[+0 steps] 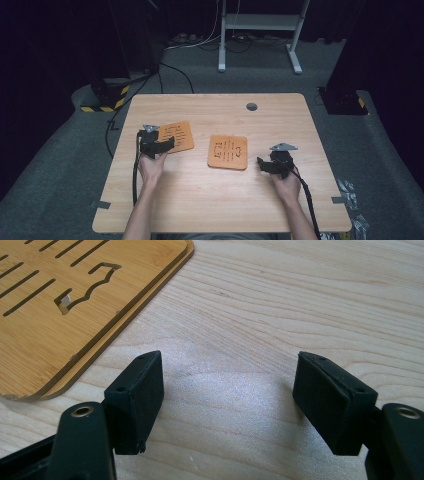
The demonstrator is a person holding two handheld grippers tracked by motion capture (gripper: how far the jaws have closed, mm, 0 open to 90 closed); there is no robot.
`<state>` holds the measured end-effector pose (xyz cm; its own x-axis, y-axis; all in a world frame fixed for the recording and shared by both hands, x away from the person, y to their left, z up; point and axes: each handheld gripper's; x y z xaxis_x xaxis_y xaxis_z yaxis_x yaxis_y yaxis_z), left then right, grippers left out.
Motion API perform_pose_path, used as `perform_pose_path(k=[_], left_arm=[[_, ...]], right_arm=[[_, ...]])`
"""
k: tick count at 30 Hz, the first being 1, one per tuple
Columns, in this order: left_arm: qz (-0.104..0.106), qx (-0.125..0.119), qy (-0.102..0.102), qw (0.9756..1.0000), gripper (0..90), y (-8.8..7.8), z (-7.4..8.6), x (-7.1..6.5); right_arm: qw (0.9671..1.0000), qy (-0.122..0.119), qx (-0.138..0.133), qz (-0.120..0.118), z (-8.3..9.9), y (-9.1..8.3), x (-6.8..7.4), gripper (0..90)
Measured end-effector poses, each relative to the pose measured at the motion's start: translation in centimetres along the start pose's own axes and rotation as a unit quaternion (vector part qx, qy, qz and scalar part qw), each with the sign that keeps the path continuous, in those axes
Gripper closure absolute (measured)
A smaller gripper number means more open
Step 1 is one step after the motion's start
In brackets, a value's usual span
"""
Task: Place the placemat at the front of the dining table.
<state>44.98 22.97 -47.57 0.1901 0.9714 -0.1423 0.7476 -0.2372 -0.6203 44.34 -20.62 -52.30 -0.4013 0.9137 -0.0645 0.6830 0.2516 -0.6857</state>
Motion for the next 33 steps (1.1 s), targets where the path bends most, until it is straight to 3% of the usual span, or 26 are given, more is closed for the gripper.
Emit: perform_pose_path(k=[8,20,24,33], left_arm=[[0.024,0.0,0.023,0.9995,29.2,-1.1,1.0,-1.0],[0.046,-0.003,0.035,0.9983,30.5,-2.3,2.6,-2.1],[0.053,-0.003,0.055,0.9971,30.9,-2.7,3.3,-2.8],[0.074,-0.014,0.039,0.9964,31.6,-2.8,4.3,-3.2]], right_arm=[[1.0,0.003,0.001,-0.001,0.0,0.0,0.1,28.3],[1.0,0.001,0.001,-0.001,0.0,0.0,0.0,28.3],[1.0,0.0,0.0,0.0,0.0,0.0,0.0,28.3],[1.0,0.001,0.001,0.0,0.0,0.0,0.0,28.3]])
Point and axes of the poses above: each handheld gripper's, and its own axes: y roughly forward along the jaws, z roughly out of its underside, x roughly to its left, and after that the axes turned 4 degrees about z, right-handed
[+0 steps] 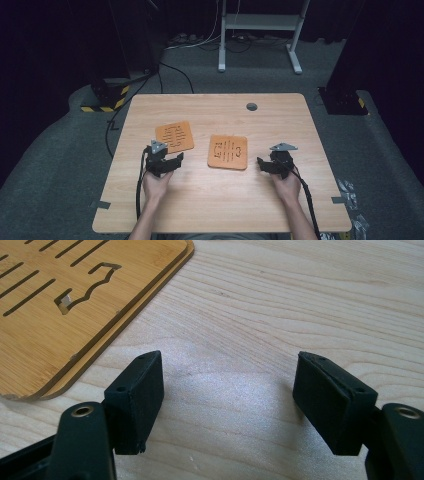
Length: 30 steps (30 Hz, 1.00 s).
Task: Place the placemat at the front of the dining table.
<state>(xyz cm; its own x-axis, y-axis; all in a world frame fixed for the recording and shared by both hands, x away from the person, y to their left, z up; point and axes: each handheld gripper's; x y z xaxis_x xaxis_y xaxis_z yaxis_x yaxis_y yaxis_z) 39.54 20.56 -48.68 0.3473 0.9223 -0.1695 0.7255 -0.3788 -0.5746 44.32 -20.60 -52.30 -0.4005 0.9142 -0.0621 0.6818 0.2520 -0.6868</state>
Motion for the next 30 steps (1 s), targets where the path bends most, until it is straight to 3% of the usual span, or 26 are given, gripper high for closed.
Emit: perform_pose_path(k=[9,17,25,30], left_arm=[[0.01,-0.005,0.007,0.9999,31.5,0.1,0.6,-0.9],[0.009,0.011,0.024,0.9996,30.5,0.6,1.4,-1.9],[0.012,0.009,0.036,0.9992,30.8,0.7,1.4,-2.8],[0.013,0.009,0.035,0.9993,30.9,1.2,1.5,-3.1]], right_arm=[[1.0,-0.001,0.0,0.0,0.0,0.0,0.0,28.3],[1.0,0.0,0.0,0.0,0.0,0.0,0.0,28.3],[1.0,0.001,0.0,0.0,0.0,0.0,0.0,28.3],[1.0,0.002,0.001,0.0,0.0,0.0,0.0,28.3]])
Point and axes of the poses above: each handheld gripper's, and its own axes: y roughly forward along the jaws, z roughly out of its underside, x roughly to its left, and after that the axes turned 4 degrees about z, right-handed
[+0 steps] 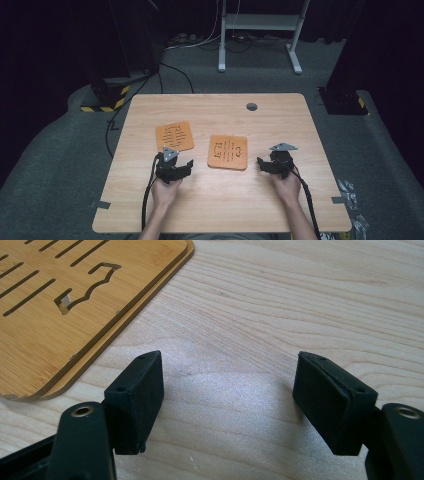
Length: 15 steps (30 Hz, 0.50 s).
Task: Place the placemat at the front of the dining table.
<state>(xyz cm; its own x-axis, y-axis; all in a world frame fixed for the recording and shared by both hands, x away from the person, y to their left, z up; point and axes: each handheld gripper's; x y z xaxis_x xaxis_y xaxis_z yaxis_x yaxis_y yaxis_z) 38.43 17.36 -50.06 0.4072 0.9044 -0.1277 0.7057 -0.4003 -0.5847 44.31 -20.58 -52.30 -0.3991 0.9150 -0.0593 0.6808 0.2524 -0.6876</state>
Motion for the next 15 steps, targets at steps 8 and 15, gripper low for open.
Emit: perform_pose_path(k=[8,15], left_arm=[[-0.008,0.003,-0.001,1.0,32.3,1.2,0.4,-0.3],[-0.02,0.01,0.009,0.9997,32.4,2.0,0.8,-0.3]], right_arm=[[1.0,-0.002,-0.001,0.0,0.0,0.0,0.0,28.3],[1.0,0.0,0.0,0.0,0.0,0.0,0.0,28.3]])
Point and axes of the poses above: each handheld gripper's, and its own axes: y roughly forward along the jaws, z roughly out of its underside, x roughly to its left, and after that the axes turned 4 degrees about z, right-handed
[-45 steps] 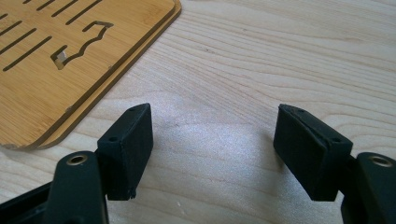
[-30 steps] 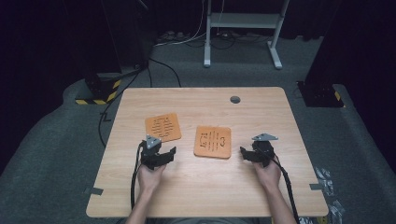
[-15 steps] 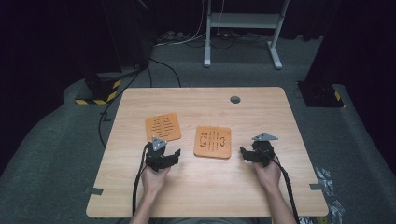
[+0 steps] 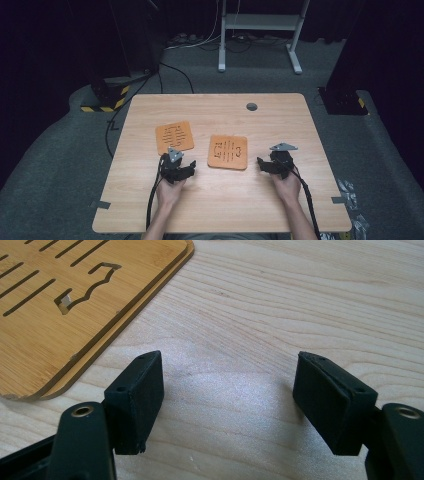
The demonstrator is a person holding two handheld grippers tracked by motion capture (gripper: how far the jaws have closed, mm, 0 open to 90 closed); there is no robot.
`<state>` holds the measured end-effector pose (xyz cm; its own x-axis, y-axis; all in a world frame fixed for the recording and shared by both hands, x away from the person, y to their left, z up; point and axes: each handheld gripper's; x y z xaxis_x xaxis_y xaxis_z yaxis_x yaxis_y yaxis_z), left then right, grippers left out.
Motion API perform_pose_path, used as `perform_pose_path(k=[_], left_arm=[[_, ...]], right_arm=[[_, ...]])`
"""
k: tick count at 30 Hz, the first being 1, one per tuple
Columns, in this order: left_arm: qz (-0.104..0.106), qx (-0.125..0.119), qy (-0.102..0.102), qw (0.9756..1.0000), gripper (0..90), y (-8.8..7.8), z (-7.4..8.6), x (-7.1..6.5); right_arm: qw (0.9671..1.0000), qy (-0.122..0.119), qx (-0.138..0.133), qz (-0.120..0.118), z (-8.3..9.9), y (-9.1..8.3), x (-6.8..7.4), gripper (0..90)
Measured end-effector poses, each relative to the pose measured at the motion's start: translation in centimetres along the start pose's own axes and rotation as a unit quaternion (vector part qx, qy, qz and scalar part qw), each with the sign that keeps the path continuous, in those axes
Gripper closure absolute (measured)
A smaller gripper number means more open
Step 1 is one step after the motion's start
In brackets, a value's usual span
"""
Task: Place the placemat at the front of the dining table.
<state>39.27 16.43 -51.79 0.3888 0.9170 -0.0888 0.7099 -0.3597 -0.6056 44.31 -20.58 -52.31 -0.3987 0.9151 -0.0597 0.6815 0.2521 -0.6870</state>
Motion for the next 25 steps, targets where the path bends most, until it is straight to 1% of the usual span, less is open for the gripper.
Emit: perform_pose_path(k=[4,6,7,10,11,12,14,15,16,25], left_arm=[[-0.005,0.005,-0.001,1.0,32.4,0.4,0.1,0.1],[-0.003,0.006,-0.001,1.0,32.3,0.5,0.1,0.1],[-0.002,0.006,-0.005,1.0,32.3,0.6,0.2,0.1],[-0.003,0.01,-0.009,0.9999,32.2,0.9,0.3,0.1],[-0.004,0.013,-0.005,0.9999,32.2,1.0,0.2,0.1],[-0.009,0.014,-0.003,0.9999,32.1,1.1,0.2,0.0],[-0.009,0.015,-0.004,0.9998,32.0,1.1,0.2,0.0],[-0.013,0.023,-0.001,0.9996,32.0,1.2,0.2,-0.1],[-0.02,0.033,0.008,0.9992,30.5,1.4,0.1,-0.3],[-0.017,0.033,0.009,0.9993,28.5,1.5,0.1,-0.3]], right_arm=[[1.0,-0.001,0.0,0.0,0.0,0.0,0.0,28.3],[1.0,-0.002,-0.001,0.0,0.0,0.0,0.0,28.3],[1.0,-0.002,-0.001,0.001,0.0,0.0,0.0,28.3],[1.0,-0.001,0.0,0.0,0.0,0.0,0.0,28.3],[1.0,0.0,0.0,0.0,0.0,0.0,0.0,28.3],[1.0,-0.002,-0.001,0.001,0.0,0.0,0.0,28.3],[1.0,0.0,0.0,0.0,0.0,0.0,0.0,28.3],[1.0,0.0,0.0,0.0,0.0,0.0,0.0,28.3],[1.0,0.0,0.0,0.0,0.0,0.0,0.0,28.3],[1.0,-0.001,0.0,0.0,0.0,0.0,0.0,28.3]])
Point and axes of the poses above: each handheld gripper's, and its own axes: y roughly forward along the jaws, z roughly out of its underside, x roughly to its left, and after that the axes turned 4 degrees about z, right-handed
